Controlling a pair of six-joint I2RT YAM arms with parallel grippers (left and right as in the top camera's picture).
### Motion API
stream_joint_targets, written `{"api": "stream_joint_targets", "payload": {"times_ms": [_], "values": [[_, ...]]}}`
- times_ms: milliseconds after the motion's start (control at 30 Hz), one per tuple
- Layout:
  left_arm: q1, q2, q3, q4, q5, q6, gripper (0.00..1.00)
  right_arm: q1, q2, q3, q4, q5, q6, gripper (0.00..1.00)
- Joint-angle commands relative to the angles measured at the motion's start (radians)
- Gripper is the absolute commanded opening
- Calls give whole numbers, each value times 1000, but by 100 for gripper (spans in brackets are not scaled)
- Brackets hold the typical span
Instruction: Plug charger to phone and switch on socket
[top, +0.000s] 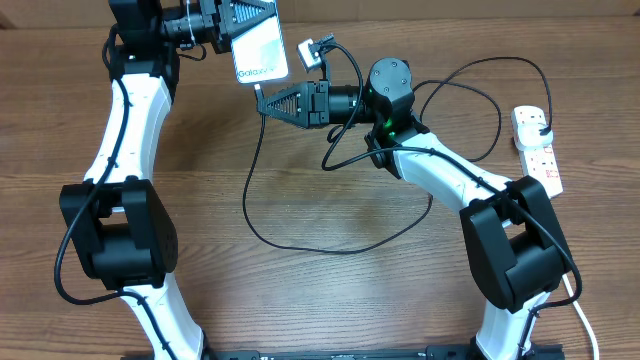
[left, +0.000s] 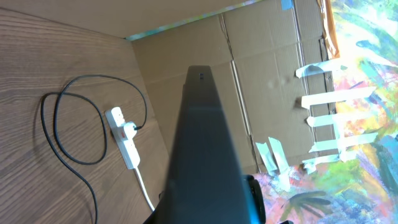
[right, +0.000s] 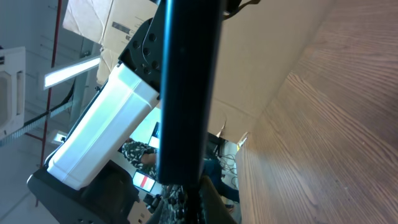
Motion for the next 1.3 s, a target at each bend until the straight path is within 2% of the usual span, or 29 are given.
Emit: {"api": "stream_joint_targets", "payload": {"times_ms": [0,233,400,733,1267], "values": [[9,-14,13,5,4,10,4,0,-30,15,36,5,-16,4],[13,-14,13,4,3,4,4,0,-30,15,70,-2,-16,4],[13,-14,13,4,0,-60,4,0,-30,15,63,2,-16,4],[13,-14,13,4,-8,-92,5,0,-30,15,63,24,-17,4],[13,-14,13,5,16,-89,5,-14,-30,15,63,36,-16,4]]}}
